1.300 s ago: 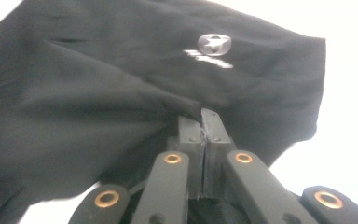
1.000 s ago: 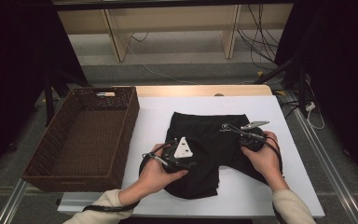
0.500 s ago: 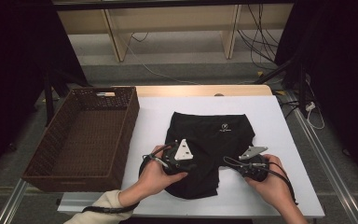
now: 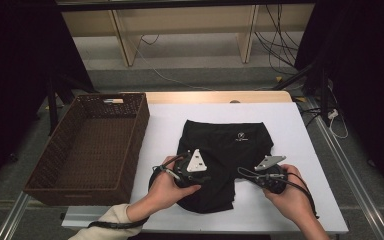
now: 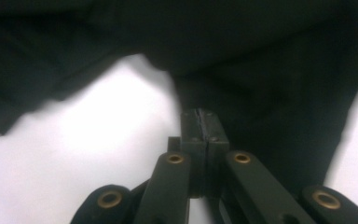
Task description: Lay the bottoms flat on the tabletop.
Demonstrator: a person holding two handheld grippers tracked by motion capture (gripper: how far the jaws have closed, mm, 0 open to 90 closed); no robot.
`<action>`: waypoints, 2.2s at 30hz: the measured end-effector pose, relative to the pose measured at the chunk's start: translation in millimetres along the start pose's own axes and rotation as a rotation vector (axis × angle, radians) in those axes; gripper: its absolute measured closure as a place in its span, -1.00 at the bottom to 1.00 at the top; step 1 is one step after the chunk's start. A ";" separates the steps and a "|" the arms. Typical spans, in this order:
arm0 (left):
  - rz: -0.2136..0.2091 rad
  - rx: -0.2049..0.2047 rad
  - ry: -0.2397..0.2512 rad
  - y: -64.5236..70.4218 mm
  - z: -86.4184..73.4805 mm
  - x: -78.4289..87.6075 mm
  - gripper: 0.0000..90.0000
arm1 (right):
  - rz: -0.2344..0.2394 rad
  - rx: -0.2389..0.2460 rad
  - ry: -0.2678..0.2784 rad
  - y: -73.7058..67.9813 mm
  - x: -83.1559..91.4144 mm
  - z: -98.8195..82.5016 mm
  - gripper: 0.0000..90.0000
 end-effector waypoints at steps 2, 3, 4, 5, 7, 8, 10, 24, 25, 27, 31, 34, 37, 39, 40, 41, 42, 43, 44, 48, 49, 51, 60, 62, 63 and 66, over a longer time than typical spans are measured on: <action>-0.002 0.002 -0.001 0.1 -0.8 -0.7 0.22 | 0.000 -0.015 0.009 2.5 -4.0 -1.2 0.73; -0.002 0.002 -0.001 0.1 -0.8 -0.8 0.22 | -0.007 -0.007 0.002 3.7 -7.0 -3.6 0.69; -0.002 0.001 -0.001 0.1 -0.7 -0.7 0.22 | -0.002 -0.003 -0.006 3.7 -10.5 -6.4 0.66; -0.002 0.002 0.000 0.0 -0.6 -0.7 0.22 | 0.004 -0.009 -0.010 3.1 -14.3 -8.8 0.65; -0.002 0.002 0.000 -0.1 -0.7 -0.8 0.22 | 0.009 -0.013 -0.010 3.2 -19.1 -11.5 0.79; -0.002 0.001 -0.002 0.0 -1.0 -0.7 0.22 | 0.010 -0.018 -0.016 3.6 -18.3 -11.4 0.96; -0.002 0.000 -0.003 0.6 -1.3 -0.9 0.22 | 0.035 -0.040 -0.028 0.0 -16.7 -11.9 1.00; -0.007 -0.007 0.013 2.8 2.9 1.1 0.22 | 0.180 -0.076 0.014 -27.1 27.9 10.2 1.00; -0.009 -0.007 0.014 3.6 3.1 1.1 0.22 | 0.194 -0.077 0.005 -31.3 30.5 9.9 1.00; -0.015 -0.014 0.014 5.6 3.8 1.4 0.22 | 0.232 -0.070 0.002 -39.3 34.9 9.8 1.00; -0.042 -0.025 0.023 13.4 7.3 1.5 0.23 | 0.327 -0.078 0.012 -52.1 45.6 11.5 1.00; -0.064 -0.040 0.021 20.4 8.6 -0.2 0.24 | 0.363 -0.108 0.044 -50.6 50.6 14.5 1.00; -0.081 -0.056 0.016 26.9 9.3 -2.9 0.25 | 0.302 -0.140 0.081 -33.4 47.4 14.2 1.00; -0.092 -0.064 0.014 31.1 10.5 -5.0 0.25 | 0.188 -0.150 0.084 -12.5 41.1 8.8 1.00; -0.097 -0.070 0.013 33.3 11.5 -6.1 0.26 | 0.142 -0.150 0.085 -3.5 38.0 6.0 1.00; -0.103 -0.075 0.014 36.0 12.9 -7.4 0.26 | 0.118 -0.158 0.093 2.7 34.8 4.0 0.98; -0.109 -0.081 0.015 39.1 14.6 -9.0 0.26 | 0.099 -0.162 0.092 7.4 31.0 1.3 0.94; -0.118 -0.090 0.014 42.4 15.9 -10.5 0.26 | 0.085 -0.155 0.076 10.1 26.7 -2.5 0.84; -0.127 -0.098 0.012 46.0 17.1 -12.2 0.26 | 0.086 -0.142 0.058 10.2 23.0 -6.0 0.73; -0.165 -0.137 -0.012 59.1 20.0 -21.9 0.25 | 0.116 -0.149 0.087 1.5 21.2 -2.7 0.50; -0.171 -0.146 -0.016 61.7 21.5 -25.0 0.25 | 0.112 -0.162 0.109 2.8 24.4 0.7 0.48; -0.180 -0.171 -0.028 65.4 25.6 -30.6 0.25 | 0.087 -0.210 0.141 10.8 35.2 4.4 0.48; -0.226 -0.233 -0.072 86.3 41.9 -65.7 0.20 | 0.046 -0.372 -0.087 -1.5 35.2 -49.5 0.50; -0.221 -0.239 -0.086 87.6 40.3 -72.4 0.20 | 0.059 -0.390 -0.100 -6.8 32.4 -54.9 0.47; -0.222 -0.243 -0.096 88.2 39.0 -75.5 0.21 | 0.067 -0.404 -0.103 -8.9 31.9 -56.2 0.45; -0.215 -0.267 -0.116 89.4 34.3 -83.4 0.36 | 0.079 -0.431 -0.110 -17.3 30.5 -56.8 0.43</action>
Point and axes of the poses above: each handheld gripper's, and its own axes: x roughly backward along the jaws, z roughly out of its top, y roughly to its right, the point moved 10 cm from there along -x, roughly forward along the jaws, and after that the axes turned 6 degrees about y, right-handed, at the moved point
